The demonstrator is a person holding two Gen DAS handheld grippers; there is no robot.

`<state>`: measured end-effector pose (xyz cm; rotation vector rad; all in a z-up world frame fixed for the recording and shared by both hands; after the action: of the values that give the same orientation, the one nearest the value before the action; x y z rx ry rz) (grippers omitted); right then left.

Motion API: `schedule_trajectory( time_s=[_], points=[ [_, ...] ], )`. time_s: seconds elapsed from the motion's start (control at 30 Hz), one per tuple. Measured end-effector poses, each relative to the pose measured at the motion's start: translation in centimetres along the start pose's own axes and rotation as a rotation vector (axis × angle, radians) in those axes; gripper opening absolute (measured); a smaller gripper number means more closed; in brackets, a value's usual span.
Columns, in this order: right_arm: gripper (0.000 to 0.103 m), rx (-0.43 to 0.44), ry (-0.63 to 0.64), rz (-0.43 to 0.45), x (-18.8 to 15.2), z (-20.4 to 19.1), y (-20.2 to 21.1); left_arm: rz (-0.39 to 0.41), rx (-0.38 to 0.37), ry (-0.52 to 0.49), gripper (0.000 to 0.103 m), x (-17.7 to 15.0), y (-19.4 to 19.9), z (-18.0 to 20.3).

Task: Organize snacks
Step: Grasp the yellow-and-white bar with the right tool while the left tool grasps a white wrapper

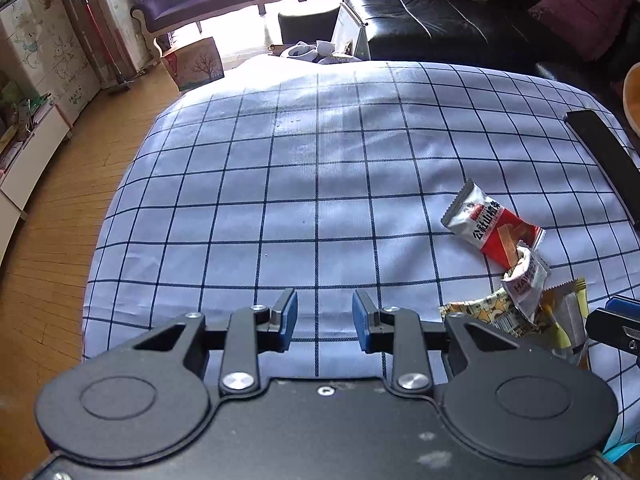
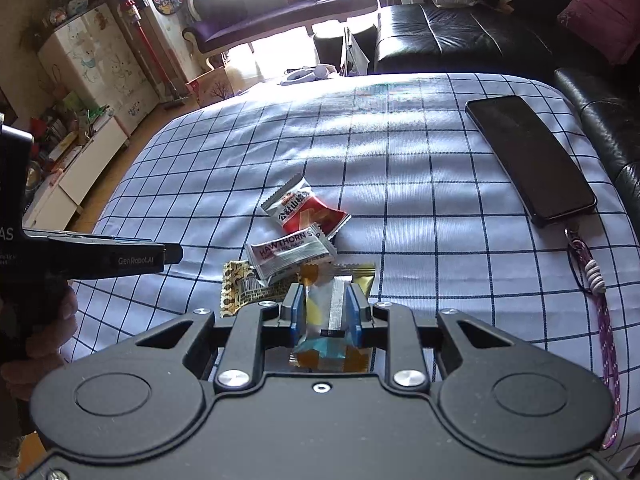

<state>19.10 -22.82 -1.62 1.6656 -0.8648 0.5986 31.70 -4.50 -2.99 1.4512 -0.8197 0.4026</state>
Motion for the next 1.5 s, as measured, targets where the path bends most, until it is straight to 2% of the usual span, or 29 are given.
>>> schedule_trajectory(
  time_s=[0.13,0.37,0.43,0.53,0.73,0.9,1.07,1.23,1.3,1.4,1.5],
  points=[
    [0.036,0.011,-0.016,-0.001,0.5,0.1,-1.2,-0.005,-0.020,0.016,0.031,0.5,-0.6,-0.5],
    [0.037,-0.041,-0.055,-0.042,-0.2,1.3,-2.8,0.002,-0.084,-0.007,0.032,-0.2,-0.6,0.8],
    [0.037,-0.058,-0.034,-0.029,-0.5,1.1,-2.9,0.003,-0.108,-0.020,0.032,-0.6,-0.4,1.3],
    [0.051,-0.068,0.002,-0.036,-0.8,0.6,-2.6,0.021,-0.137,-0.042,0.032,-1.0,0.2,1.6],
    [0.051,-0.087,0.071,-0.010,-1.6,-0.1,-1.9,0.086,-0.201,-0.108,0.034,-1.3,1.9,2.2],
    [0.051,-0.065,0.085,-0.012,-1.9,-0.3,-1.6,0.133,-0.264,-0.180,0.036,-1.7,3.2,3.7],
    [0.055,-0.057,0.107,-0.006,-2.1,-0.7,-2.3,0.127,-0.283,-0.221,0.038,-2.2,3.9,4.6],
    [0.056,-0.044,0.151,-0.037,-2.6,-1.4,-3.0,0.129,-0.295,-0.248,0.039,-2.5,4.2,4.7],
    [0.056,-0.049,0.203,-0.022,-3.1,-1.7,-2.8,0.128,-0.303,-0.257,0.039,-2.5,4.1,4.8],
    [0.045,-0.079,0.282,-0.004,-3.6,-2.0,-2.2,0.139,-0.331,-0.278,0.040,-2.5,4.0,5.0],
    [0.044,-0.068,0.245,-0.018,-3.7,-1.1,-1.5,0.143,-0.375,-0.308,0.042,-2.7,3.9,5.6]
  ],
)
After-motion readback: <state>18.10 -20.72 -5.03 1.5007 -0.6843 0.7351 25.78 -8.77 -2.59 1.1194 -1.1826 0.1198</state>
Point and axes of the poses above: each gripper's, at about its wrist camera, not at the fingertips, and y roughly against the way its jaws point, z to its right, x to its top, the point moved 1 cm from there along -y, roughly the way its jaws point, and after that the axes turned 12 degrees about z, right-handed, at the moved point
